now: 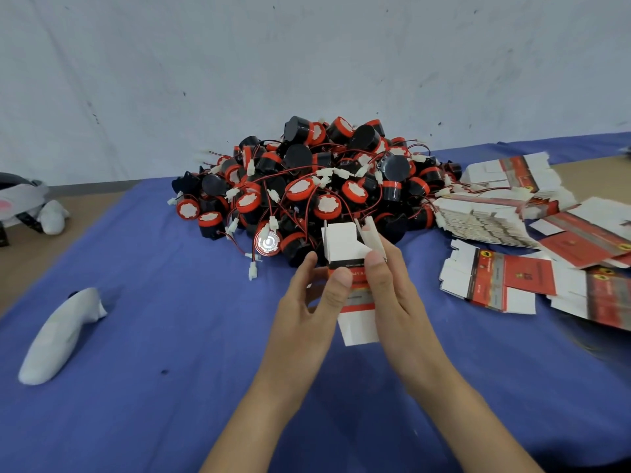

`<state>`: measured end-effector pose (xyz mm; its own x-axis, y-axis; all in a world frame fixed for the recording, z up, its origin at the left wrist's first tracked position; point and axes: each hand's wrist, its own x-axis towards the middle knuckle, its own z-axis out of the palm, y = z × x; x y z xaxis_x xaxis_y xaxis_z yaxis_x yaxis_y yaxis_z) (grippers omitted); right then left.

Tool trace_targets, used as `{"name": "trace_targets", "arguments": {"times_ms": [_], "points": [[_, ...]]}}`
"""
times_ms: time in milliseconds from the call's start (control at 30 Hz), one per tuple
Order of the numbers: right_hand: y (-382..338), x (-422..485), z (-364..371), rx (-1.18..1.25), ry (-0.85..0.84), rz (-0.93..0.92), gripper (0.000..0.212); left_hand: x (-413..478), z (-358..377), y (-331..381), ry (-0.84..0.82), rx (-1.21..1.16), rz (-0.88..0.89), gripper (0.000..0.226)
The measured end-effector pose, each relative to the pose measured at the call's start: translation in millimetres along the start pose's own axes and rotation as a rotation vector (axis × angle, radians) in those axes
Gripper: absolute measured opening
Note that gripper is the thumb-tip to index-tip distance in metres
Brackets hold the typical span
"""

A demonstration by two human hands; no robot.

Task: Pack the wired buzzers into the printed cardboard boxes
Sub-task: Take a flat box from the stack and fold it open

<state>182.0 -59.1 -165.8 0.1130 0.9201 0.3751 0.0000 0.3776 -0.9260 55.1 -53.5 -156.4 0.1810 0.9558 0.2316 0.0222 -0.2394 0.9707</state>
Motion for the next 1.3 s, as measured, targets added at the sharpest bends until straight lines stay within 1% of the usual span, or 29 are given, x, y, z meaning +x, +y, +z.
{"name": "trace_targets", "arguments": {"times_ms": [167,233,400,467,533,700,867,1033,1167,1300], "points": [[-3,-3,-2,-0.041,-0.001,-0.067,0.058,-1,3,1,0.016,0.013,0.028,0.074],[-5,-3,-4,-0.052,0.004,-0.090,0.056,-3,4,1,0.017,0.012,0.029,0.070],[-6,-4,-4,-0.069,0.023,-0.090,0.042,-3,8,2,0.017,0.018,0.043,0.070],[-7,-4,-3,-0.079,0.032,-0.095,0.038,-3,8,2,0.016,0.017,0.047,0.075],[-8,-4,-3,-0.085,0.045,-0.110,0.036,-4,8,1,0.015,0.024,0.050,0.073],[-11,-4,-2,-0.116,0.082,-0.142,0.033,-3,9,0,0.002,0.029,0.050,0.068],[-12,-4,-2,-0.158,0.117,-0.150,0.035,-4,9,-1,-0.012,0.028,0.060,0.075],[-13,-5,-2,-0.177,0.145,-0.167,0.031,-4,8,-2,-0.013,0.034,0.077,0.075],[-12,-5,-1,-0.173,0.135,-0.170,0.030,-4,7,-2,-0.030,0.021,0.072,0.075],[-14,-5,1,-0.152,0.106,-0.195,0.031,-4,5,3,-0.068,-0.043,0.075,0.069]]}}
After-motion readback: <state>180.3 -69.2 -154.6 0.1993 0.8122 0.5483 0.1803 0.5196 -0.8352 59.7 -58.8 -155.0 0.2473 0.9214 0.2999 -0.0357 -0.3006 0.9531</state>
